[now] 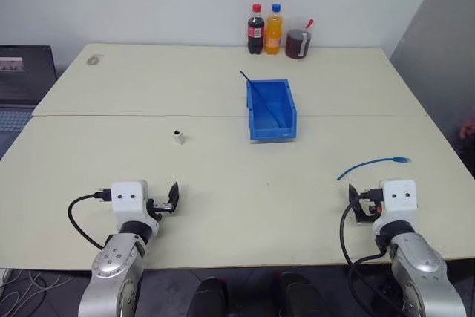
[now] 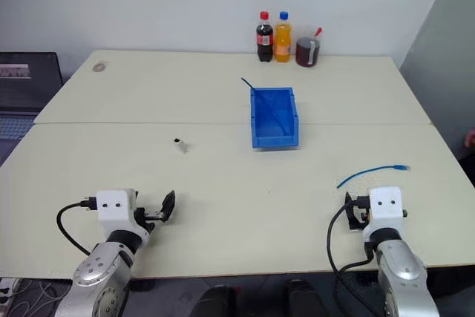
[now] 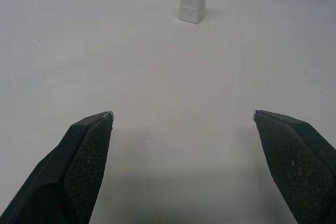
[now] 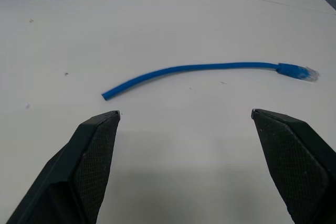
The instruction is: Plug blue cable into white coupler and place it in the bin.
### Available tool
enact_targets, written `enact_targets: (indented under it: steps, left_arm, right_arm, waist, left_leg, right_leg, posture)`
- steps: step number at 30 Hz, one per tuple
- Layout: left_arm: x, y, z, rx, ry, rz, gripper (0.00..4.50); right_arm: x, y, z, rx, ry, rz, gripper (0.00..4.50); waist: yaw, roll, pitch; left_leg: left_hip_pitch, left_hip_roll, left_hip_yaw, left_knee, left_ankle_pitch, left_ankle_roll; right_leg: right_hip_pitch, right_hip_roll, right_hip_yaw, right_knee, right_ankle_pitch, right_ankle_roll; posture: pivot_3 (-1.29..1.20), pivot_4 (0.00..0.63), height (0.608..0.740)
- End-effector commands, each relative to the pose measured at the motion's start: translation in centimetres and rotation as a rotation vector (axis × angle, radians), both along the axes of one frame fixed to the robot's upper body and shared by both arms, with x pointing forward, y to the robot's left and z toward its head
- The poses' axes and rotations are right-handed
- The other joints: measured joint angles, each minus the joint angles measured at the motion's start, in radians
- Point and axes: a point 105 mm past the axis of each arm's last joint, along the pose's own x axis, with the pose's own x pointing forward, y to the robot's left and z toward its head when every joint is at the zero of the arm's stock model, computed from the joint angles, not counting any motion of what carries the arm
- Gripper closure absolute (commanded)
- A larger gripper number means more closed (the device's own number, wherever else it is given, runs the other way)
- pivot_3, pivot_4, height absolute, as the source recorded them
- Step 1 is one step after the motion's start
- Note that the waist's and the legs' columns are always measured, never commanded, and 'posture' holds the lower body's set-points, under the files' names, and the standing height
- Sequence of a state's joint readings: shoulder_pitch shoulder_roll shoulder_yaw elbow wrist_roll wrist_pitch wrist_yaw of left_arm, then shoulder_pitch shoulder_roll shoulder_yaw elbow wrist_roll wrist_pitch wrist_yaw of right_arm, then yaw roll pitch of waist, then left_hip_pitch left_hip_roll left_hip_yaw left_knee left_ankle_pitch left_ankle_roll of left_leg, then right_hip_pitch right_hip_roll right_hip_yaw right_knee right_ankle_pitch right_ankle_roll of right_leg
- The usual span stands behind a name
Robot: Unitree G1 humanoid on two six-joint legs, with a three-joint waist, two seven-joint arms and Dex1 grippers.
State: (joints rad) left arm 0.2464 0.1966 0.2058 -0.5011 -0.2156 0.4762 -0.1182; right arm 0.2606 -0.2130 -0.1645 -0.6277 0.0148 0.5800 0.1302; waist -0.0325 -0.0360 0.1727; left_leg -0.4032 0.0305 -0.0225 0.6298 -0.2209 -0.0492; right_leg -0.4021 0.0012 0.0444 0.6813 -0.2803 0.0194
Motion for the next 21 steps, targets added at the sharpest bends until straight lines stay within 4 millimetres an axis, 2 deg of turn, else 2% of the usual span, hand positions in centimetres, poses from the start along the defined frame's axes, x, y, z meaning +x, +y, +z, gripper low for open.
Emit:
enact_targets:
  steps: [1,11,21]
  left_arm:
    - [0.0,-0.2,1.4,0.013,-0.057,0.010,0.00]
    - [0.3,0.9,1.4,0.045,-0.059,0.038,0.00]
    - [0.8,0.2,2.1,0.039,-0.081,-0.029,0.00]
  right_arm:
    - [0.6,-0.1,1.4,-0.011,-0.071,-0.007,0.24]
    - [1.0,0.6,1.4,0.005,-0.072,0.001,0.24]
    - [1.4,0.5,1.5,0.003,-0.074,-0.013,0.24]
  waist:
    - [0.000,0.000,0.000]
    - [0.003,0.000,0.000]
    - [0.003,0.000,0.000]
  left_leg:
    - [0.001,0.000,0.000,0.000,0.000,0.000]
    - [0.002,-0.001,-0.001,-0.001,0.000,0.000]
    - [0.003,0.000,-0.002,-0.001,0.000,0.000]
  right_leg:
    - [0.001,0.000,0.000,0.000,0.000,0.000]
    - [0.005,0.001,0.000,-0.001,-0.002,-0.001]
    - [0.006,0.001,-0.001,-0.001,-0.002,-0.002]
  posture:
    - [0.00,0.150,0.740]
    - [0.00,0.150,0.740]
    - [0.00,0.150,0.740]
